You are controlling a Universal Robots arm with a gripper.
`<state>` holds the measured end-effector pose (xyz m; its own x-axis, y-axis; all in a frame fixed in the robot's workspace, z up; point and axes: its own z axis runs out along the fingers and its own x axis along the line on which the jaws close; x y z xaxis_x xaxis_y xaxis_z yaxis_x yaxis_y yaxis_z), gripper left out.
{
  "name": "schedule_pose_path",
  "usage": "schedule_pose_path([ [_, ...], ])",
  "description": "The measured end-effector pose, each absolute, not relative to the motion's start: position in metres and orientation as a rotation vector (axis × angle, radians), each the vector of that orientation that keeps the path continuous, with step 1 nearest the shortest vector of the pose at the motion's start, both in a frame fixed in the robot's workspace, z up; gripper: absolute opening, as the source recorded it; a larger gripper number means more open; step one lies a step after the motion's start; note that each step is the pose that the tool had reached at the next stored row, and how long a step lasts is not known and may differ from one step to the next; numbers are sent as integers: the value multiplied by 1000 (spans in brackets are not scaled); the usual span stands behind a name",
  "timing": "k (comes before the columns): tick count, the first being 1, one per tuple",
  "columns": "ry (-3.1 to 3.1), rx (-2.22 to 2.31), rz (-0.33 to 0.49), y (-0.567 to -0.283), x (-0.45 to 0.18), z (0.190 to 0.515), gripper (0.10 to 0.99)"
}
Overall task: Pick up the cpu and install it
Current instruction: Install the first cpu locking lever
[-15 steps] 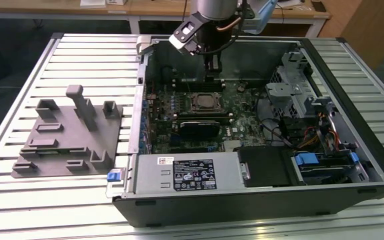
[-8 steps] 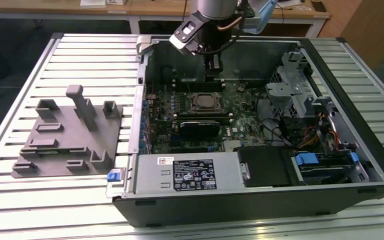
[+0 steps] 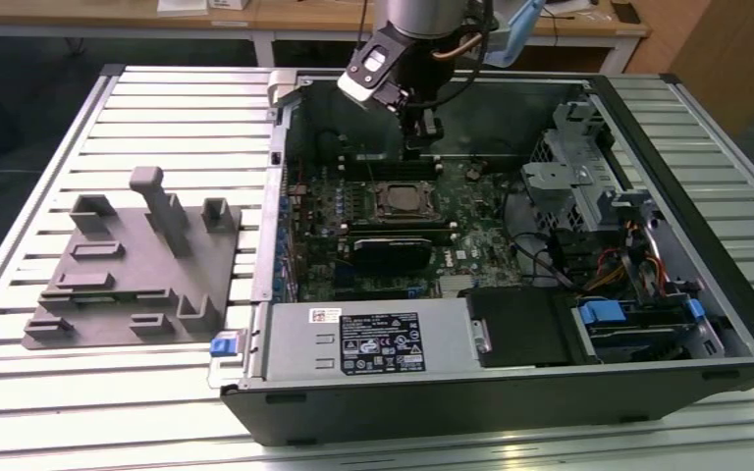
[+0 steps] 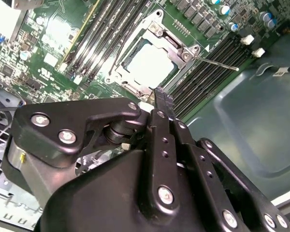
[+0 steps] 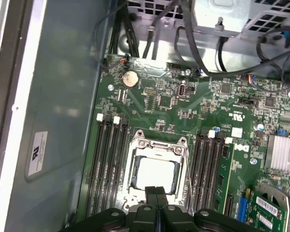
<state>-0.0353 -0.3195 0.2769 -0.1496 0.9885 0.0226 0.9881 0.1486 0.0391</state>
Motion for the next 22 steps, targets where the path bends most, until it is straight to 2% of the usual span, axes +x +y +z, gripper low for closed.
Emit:
schedule_pose_path([
  [22,2609,1744,71,-320,-35,277,106],
])
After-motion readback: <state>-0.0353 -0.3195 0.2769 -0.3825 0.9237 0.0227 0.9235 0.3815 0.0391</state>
